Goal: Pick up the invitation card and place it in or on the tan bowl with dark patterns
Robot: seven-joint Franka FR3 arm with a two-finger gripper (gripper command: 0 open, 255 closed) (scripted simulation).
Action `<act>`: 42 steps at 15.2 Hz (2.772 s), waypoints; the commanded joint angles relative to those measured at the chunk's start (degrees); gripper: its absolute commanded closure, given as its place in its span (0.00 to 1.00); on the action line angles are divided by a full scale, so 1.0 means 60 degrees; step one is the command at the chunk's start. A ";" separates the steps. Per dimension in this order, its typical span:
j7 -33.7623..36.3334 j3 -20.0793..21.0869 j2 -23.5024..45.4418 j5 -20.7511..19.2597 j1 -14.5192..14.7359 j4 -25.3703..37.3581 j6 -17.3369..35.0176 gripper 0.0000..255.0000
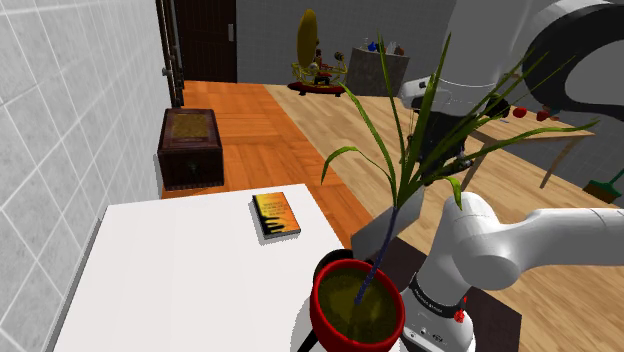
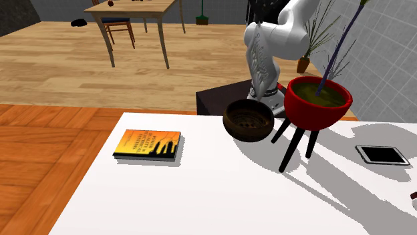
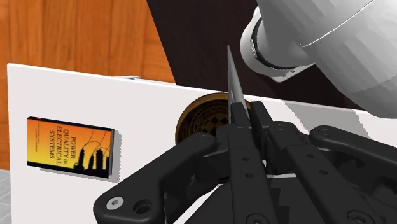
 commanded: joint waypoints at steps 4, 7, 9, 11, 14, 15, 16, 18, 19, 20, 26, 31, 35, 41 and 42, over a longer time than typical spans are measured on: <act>0.0081 0.0040 -0.0379 0.0077 0.0064 -0.0784 0.0396 1.00; 0.0132 0.0069 -0.0591 0.0126 0.0104 -0.1255 0.0649 1.00; 0.0166 0.0090 -0.0729 0.0159 0.0131 -0.1566 0.0817 1.00; 0.0200 0.0112 -0.0864 0.0193 0.0159 -0.1874 0.0986 1.00; 0.0251 0.0149 -0.1058 0.0247 0.0204 -0.2328 0.1240 1.00; 0.0269 0.0162 -0.1121 0.0266 0.0220 -0.2478 0.1325 1.00; 0.0287 0.0176 -0.1183 0.0285 0.0236 -0.2628 0.1410 1.00; 0.0322 0.0204 -0.1307 0.0323 0.0268 -0.2927 0.1580 1.00; 0.0339 0.0220 -0.1363 0.0344 0.0285 -0.3073 0.1667 1.00; 0.0358 0.0236 -0.1421 0.0364 0.0302 -0.3219 0.1753 1.00; 0.0456 0.0320 -0.1697 0.0471 0.0400 -0.3952 0.2195 1.00; 0.0461 0.0316 -0.1694 0.0468 0.0406 -0.3952 0.2196 1.00; 0.0458 0.0309 -0.1697 0.0461 0.0406 -0.3957 0.2199 0.00; 0.0473 0.0354 -0.1263 0.0489 0.0349 -0.3188 0.1867 0.00; 0.0477 0.0374 -0.1047 0.0498 0.0317 -0.2802 0.1698 0.00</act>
